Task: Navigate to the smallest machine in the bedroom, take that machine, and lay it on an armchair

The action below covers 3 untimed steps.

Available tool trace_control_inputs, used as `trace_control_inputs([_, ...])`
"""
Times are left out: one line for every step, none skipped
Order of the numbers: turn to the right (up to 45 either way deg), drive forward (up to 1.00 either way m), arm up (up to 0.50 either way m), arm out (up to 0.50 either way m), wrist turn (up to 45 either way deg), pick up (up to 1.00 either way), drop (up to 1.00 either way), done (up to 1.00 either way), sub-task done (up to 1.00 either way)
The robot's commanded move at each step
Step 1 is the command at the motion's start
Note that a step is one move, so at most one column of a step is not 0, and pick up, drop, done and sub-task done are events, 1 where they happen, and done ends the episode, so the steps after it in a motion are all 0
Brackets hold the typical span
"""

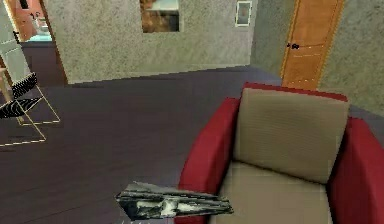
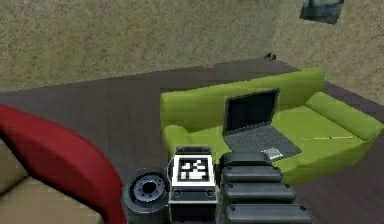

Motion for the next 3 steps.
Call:
trace_control_inputs([45.0,0.00,0.00,0.00,0.0,0.00,0.00,0.00,0.00])
trace_control_inputs([45.0,0.00,0.00,0.00,0.0,0.00,0.00,0.00,0.00])
trace_control_inputs([9.0,0.00,0.00,0.00,0.0,0.00,0.00,0.00,0.00])
